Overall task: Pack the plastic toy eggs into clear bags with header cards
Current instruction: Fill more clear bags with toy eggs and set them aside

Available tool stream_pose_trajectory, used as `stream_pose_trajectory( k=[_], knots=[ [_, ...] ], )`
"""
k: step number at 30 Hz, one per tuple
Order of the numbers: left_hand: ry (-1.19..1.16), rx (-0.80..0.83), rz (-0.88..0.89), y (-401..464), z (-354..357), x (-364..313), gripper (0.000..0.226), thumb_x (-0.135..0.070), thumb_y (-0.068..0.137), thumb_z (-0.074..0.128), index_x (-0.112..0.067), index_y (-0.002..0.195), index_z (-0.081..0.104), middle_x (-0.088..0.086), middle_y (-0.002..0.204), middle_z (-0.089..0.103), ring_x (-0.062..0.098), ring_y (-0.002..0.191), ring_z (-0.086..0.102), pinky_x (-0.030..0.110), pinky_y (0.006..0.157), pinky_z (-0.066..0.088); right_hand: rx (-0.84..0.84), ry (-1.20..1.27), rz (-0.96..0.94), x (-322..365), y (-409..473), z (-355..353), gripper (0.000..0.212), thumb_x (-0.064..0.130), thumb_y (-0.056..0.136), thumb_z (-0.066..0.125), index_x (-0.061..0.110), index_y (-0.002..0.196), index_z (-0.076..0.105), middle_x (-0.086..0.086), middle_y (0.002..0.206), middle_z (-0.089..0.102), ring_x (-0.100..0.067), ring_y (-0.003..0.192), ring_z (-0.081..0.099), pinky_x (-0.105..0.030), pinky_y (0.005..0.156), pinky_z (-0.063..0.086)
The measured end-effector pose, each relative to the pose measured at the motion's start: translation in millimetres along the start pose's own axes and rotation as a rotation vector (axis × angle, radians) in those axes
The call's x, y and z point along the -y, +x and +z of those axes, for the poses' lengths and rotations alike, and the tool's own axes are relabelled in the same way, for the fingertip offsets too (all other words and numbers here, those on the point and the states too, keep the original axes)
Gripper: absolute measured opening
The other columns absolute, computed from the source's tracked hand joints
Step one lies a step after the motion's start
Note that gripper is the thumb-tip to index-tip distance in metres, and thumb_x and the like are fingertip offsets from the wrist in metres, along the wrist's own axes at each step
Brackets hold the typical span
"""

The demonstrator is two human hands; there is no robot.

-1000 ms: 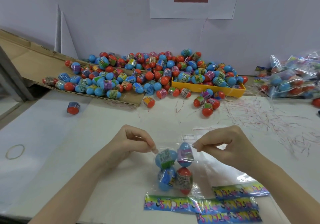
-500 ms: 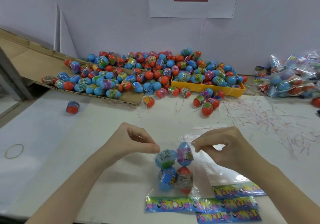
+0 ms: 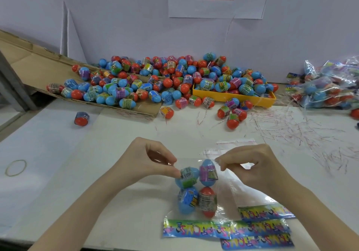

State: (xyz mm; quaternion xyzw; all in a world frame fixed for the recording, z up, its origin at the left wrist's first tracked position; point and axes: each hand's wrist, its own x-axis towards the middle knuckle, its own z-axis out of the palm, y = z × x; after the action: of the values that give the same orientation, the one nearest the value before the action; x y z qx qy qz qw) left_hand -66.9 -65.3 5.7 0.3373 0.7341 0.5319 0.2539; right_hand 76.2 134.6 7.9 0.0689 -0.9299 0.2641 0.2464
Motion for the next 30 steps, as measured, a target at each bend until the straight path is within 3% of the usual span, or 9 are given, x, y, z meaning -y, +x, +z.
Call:
stream_pose_trajectory(
  k=[6, 10, 13, 15, 17, 19, 24, 27, 30],
  knots=[
    [-0.043, 0.006, 0.014, -4, 4, 3, 0.023, -0.018, 0.038, 0.082, -0.024, 0.059, 0.074, 0.004, 0.064, 0.071, 0.014, 0.064, 0.069, 0.023, 0.066, 0.057, 0.058, 0.072, 0.032, 2, -4, 0, 0.018, -0.001, 0.065, 0.064, 0.014, 0.064, 0.074, 0.008, 0.074, 0.072, -0.002, 0.073, 0.066, -0.009, 0.065, 0.051],
    [-0.084, -0.01, 0.019, -7, 8, 6, 0.023, -0.017, 0.037, 0.081, -0.022, 0.058, 0.074, 0.003, 0.063, 0.07, 0.013, 0.064, 0.069, 0.018, 0.064, 0.055, 0.166, 0.386, 0.267, 1, -10, -10, 0.03, 0.001, 0.064, 0.055, 0.023, 0.066, 0.075, 0.012, 0.09, 0.072, -0.004, 0.087, 0.067, -0.019, 0.078, 0.052],
    [-0.118, -0.049, 0.042, -10, 5, 8, 0.023, -0.016, 0.038, 0.081, -0.022, 0.058, 0.074, 0.002, 0.064, 0.07, 0.013, 0.064, 0.069, 0.017, 0.064, 0.054, 0.022, 0.628, 0.368, 5, -7, -22, 0.03, 0.003, 0.067, 0.056, 0.025, 0.073, 0.076, 0.003, 0.091, 0.073, -0.018, 0.088, 0.068, -0.03, 0.076, 0.055],
    [-0.126, -0.065, 0.061, -11, 5, 8, 0.022, -0.015, 0.038, 0.08, -0.022, 0.058, 0.074, 0.002, 0.064, 0.07, 0.012, 0.064, 0.069, 0.016, 0.063, 0.053, -0.037, 0.647, 0.422, 16, -2, -17, 0.023, 0.024, 0.07, 0.07, 0.035, 0.09, 0.073, 0.006, 0.092, 0.073, -0.013, 0.087, 0.068, -0.024, 0.075, 0.055],
    [-0.141, -0.066, 0.088, -12, 7, 7, 0.022, -0.012, 0.039, 0.08, -0.021, 0.058, 0.074, 0.001, 0.065, 0.07, 0.011, 0.064, 0.069, 0.014, 0.063, 0.052, 0.12, 0.552, 0.502, 28, 4, -2, 0.043, 0.056, 0.063, 0.073, 0.048, 0.103, 0.064, 0.015, 0.099, 0.069, 0.002, 0.09, 0.063, -0.012, 0.074, 0.049],
    [-0.163, -0.065, 0.114, -13, 9, 5, 0.022, -0.011, 0.04, 0.079, -0.021, 0.059, 0.074, 0.001, 0.068, 0.07, 0.009, 0.066, 0.069, 0.013, 0.064, 0.052, 0.274, 0.416, 0.551, 33, 6, 12, 0.055, 0.066, 0.051, 0.066, 0.054, 0.104, 0.054, 0.02, 0.098, 0.064, 0.012, 0.089, 0.057, -0.005, 0.07, 0.044],
    [-0.224, -0.097, 0.086, -24, 12, 5, 0.026, -0.014, 0.049, 0.085, -0.022, 0.071, 0.074, 0.0, 0.081, 0.073, 0.01, 0.082, 0.07, 0.015, 0.068, 0.052, 0.201, 0.548, 0.621, 33, 6, 17, 0.029, 0.032, 0.057, 0.084, 0.032, 0.083, 0.071, 0.011, 0.075, 0.07, 0.002, 0.066, 0.062, -0.014, 0.06, 0.049],
    [-0.274, -0.106, 0.005, -27, 19, 2, 0.049, -0.038, 0.05, 0.082, -0.031, 0.097, 0.067, -0.009, 0.102, 0.07, 0.009, 0.089, 0.069, 0.017, 0.066, 0.053, 0.124, 0.593, 0.586, 34, 7, 17, 0.033, 0.042, 0.048, 0.081, 0.03, 0.078, 0.072, 0.008, 0.073, 0.07, -0.003, 0.065, 0.063, -0.017, 0.061, 0.05],
    [-0.169, -0.001, -0.118, -24, 28, -11, 0.052, -0.051, 0.052, 0.084, -0.035, 0.098, 0.066, -0.011, 0.09, 0.073, 0.008, 0.073, 0.071, 0.017, 0.059, 0.053, 0.089, 0.602, 0.522, 39, 9, 13, 0.035, 0.044, 0.047, 0.078, 0.029, 0.078, 0.073, 0.009, 0.072, 0.07, -0.002, 0.065, 0.064, -0.014, 0.061, 0.049]
  ],
)
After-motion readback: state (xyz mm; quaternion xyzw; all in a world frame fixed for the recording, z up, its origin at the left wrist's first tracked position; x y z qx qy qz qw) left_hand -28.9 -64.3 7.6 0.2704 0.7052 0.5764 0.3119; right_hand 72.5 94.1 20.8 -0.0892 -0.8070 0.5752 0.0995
